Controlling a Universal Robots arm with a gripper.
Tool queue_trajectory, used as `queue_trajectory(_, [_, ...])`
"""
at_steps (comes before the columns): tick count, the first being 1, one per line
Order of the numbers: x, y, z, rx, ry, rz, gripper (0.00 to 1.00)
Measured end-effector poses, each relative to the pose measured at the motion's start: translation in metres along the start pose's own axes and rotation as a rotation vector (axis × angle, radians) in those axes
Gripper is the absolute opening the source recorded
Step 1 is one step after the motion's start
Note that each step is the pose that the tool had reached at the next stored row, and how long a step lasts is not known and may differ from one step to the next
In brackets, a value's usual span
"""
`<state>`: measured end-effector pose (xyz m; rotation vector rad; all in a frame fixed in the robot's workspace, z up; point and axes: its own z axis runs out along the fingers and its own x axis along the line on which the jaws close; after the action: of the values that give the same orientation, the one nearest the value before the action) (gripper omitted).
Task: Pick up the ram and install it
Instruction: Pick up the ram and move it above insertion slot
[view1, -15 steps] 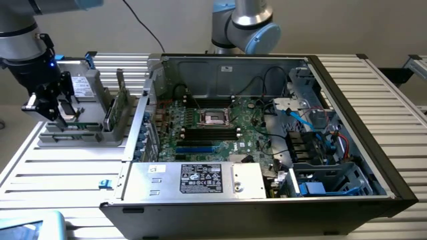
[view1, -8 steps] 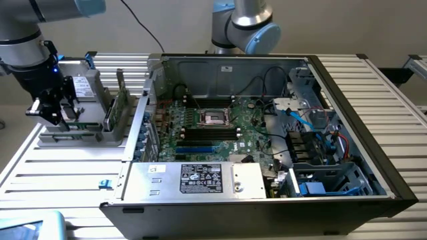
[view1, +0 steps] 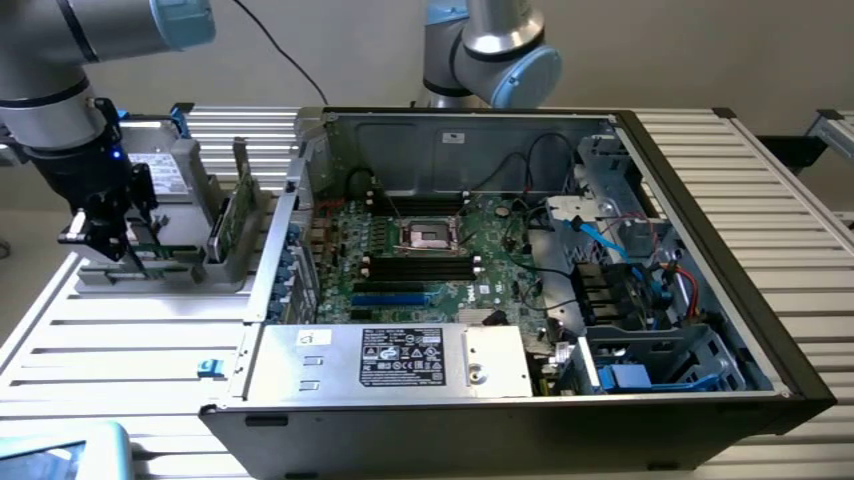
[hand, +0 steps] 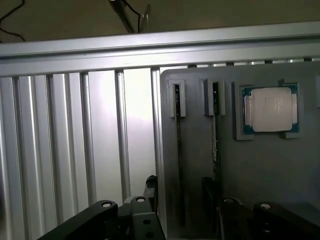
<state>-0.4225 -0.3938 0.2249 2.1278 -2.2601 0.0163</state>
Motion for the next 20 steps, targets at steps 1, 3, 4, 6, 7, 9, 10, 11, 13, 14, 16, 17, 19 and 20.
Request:
queue_trajectory(1, [0.000,0.0000,0.0018,0.0001,0.0000,0.000,0.49])
queue_trajectory(3, [0.000,-0.0002,0.0055,0.0002,-0.0001,0.000,0.49])
queue_trajectory(4, [0.000,-0.0002,0.0072,0.0001,-0.0001,0.000,0.49])
queue_trajectory(6, [0.000,-0.0002,0.0109,0.0000,0.0000,0.000,0.49])
queue_trajectory(7, [0.000,-0.0003,0.0127,0.0001,0.0000,0.000,0.49])
queue_trajectory(9, [0.000,-0.0004,0.0163,0.0001,-0.0001,0.000,0.49])
queue_trajectory(10, [-0.001,-0.0004,0.0181,0.0001,-0.0001,0.000,0.49])
queue_trajectory(11, [-0.001,-0.0004,0.0199,0.0001,-0.0001,0.000,0.49])
queue_trajectory(13, [-0.001,-0.0005,0.0230,-0.0001,-0.0001,0.000,0.49])
queue_trajectory(14, [-0.001,-0.0004,0.0230,-0.0003,0.0000,0.000,0.49])
queue_trajectory(16, [-0.001,-0.0004,0.0230,-0.0005,0.0001,0.000,0.49])
queue_trajectory(17, [-0.001,-0.0005,0.0235,-0.0007,0.0000,0.000,0.49])
queue_trajectory(19, [-0.001,-0.0003,0.0250,-0.0008,0.0000,0.000,0.49])
queue_trajectory(20, [-0.001,-0.0003,0.0257,-0.0008,-0.0001,0.000,0.49])
